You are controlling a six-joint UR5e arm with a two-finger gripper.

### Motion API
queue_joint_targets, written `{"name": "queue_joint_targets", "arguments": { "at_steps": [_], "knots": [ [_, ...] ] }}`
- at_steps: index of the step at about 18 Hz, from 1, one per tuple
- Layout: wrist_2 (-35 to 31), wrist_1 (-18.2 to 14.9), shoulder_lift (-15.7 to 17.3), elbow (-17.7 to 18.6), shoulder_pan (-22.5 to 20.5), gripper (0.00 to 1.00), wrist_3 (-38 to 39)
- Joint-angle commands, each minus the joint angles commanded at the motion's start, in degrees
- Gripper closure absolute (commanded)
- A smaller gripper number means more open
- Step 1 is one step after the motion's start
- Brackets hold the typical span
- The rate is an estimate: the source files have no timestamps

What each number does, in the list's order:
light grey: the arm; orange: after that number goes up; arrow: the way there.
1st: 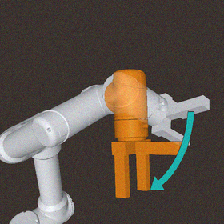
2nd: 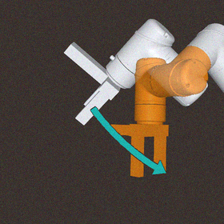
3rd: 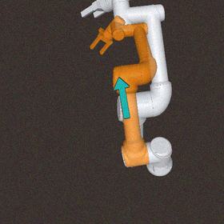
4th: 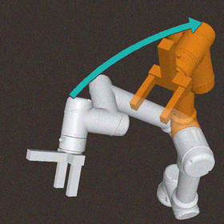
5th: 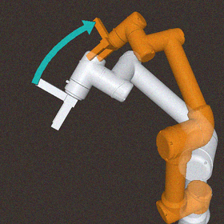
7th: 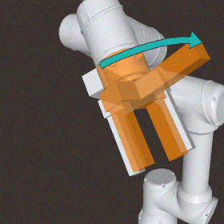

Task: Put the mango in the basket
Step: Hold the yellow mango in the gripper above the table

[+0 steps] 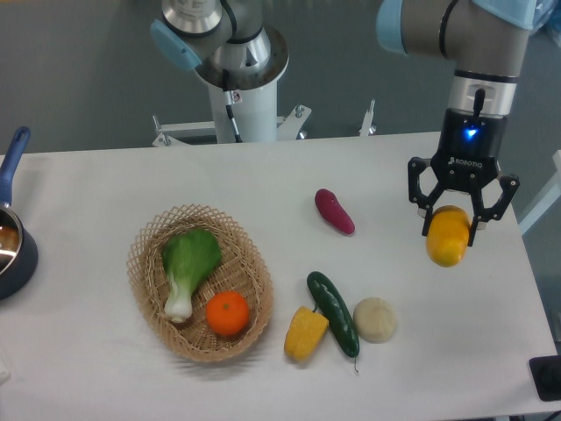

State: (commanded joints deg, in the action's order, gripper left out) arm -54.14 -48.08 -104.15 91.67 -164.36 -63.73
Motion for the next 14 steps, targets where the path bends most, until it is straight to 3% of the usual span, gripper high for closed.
{"name": "queue_joint_targets", "arguments": {
  "at_steps": [10, 14],
  "knots": [
    [0.2, 0.0, 0.1, -1.3, 0.9, 0.88, 5.9],
    [0.1, 0.1, 0.3, -1.5, 3.7, 0.84, 15.5]
  ]
}}
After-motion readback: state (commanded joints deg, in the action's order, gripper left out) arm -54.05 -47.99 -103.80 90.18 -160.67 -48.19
